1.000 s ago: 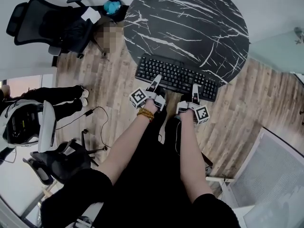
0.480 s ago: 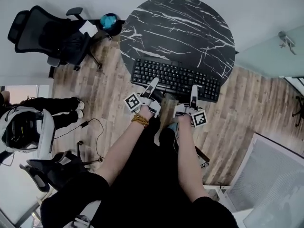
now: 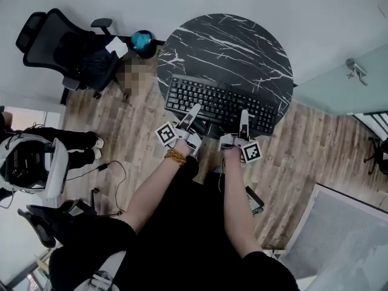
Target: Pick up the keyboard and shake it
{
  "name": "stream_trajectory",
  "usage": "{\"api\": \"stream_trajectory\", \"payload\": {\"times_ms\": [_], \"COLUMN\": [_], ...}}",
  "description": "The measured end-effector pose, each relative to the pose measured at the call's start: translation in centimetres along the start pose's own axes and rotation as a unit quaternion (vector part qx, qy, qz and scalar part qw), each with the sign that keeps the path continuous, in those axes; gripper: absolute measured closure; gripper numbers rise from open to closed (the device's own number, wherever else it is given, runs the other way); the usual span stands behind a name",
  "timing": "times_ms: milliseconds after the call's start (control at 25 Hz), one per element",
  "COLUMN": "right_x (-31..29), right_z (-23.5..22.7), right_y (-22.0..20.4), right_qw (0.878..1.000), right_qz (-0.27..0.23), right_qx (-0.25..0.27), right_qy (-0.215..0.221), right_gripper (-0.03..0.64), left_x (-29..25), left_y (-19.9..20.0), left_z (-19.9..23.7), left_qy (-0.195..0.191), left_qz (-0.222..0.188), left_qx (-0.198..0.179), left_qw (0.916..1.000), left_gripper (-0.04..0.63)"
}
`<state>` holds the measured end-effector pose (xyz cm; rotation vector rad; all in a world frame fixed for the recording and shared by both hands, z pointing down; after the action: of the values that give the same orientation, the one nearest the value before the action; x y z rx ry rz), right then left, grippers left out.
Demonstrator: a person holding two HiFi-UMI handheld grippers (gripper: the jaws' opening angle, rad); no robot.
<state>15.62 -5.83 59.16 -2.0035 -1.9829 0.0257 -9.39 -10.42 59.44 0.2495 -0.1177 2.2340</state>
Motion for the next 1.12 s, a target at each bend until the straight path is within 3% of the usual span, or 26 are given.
{"api": "stream_trajectory", "payload": {"times_ms": [80, 200, 320, 480, 520, 560, 600, 840, 960, 1040, 1120], "right_x": [0.1, -0.2, -0.8, -1.6, -1.7, -1.7, -1.7, -2.7, -3.2, -3.2, -3.0], "right_z": [-0.1, 0.3, 1.0, 1.8, 2.1, 2.3, 2.5, 3.9, 4.3, 3.9, 3.8], "right_y": [0.4, 1.2, 2.1, 3.0, 3.2, 3.5, 3.8, 5.0, 4.2, 4.1, 4.2], "right_qw": [1.000, 0.998, 0.997, 0.995, 0.994, 0.994, 0.995, 0.992, 0.991, 0.992, 0.992], "right_qz": [-0.003, 0.012, 0.039, 0.091, 0.093, 0.090, 0.085, 0.085, 0.105, 0.098, 0.094], "right_qx": [-0.018, -0.049, -0.056, -0.032, -0.030, -0.029, -0.029, -0.017, -0.006, -0.010, -0.019], "right_qy": [0.002, 0.025, 0.031, 0.036, 0.039, 0.045, 0.051, 0.088, 0.088, 0.080, 0.082], "right_gripper": [0.489, 0.511, 0.520, 0.526, 0.525, 0.523, 0.523, 0.513, 0.456, 0.515, 0.527], "left_x": [-0.4, -0.9, -1.3, -1.4, -1.5, -1.5, -1.6, -2.3, -2.2, -2.4, -2.3], "left_y": [0.0, 0.0, -0.2, -0.4, -0.7, -1.0, -1.4, -2.4, -3.1, -3.4, -3.6], "left_z": [-0.7, -1.6, -2.2, -2.5, -2.4, -2.4, -2.4, -3.3, -3.1, -3.1, -3.2], "left_qy": [-0.013, -0.019, -0.001, 0.023, 0.024, 0.020, 0.012, -0.013, -0.018, -0.025, -0.030], "left_qz": [0.012, 0.019, 0.024, -0.004, -0.013, -0.021, -0.027, -0.035, -0.036, -0.039, -0.039], "left_qx": [-0.015, -0.041, -0.064, -0.073, -0.068, -0.060, -0.051, -0.029, -0.027, -0.029, -0.038], "left_qw": [0.9997, 0.9988, 0.9977, 0.9970, 0.9973, 0.9978, 0.9983, 0.9989, 0.9988, 0.9985, 0.9981], "left_gripper": [0.522, 0.522, 0.513, 0.413, 0.421, 0.507, 0.516, 0.523, 0.525, 0.525, 0.525]}}
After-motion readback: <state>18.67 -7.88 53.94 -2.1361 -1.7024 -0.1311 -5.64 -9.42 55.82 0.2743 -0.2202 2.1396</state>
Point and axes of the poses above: the fingertips, and each gripper's own axes: x backward along the fingers, z to its left, y out of its top, the point moved 8 cm from there along x, backward along the fingers, and after that the axes turned 2 degrees about y, right-handed, at the moved point
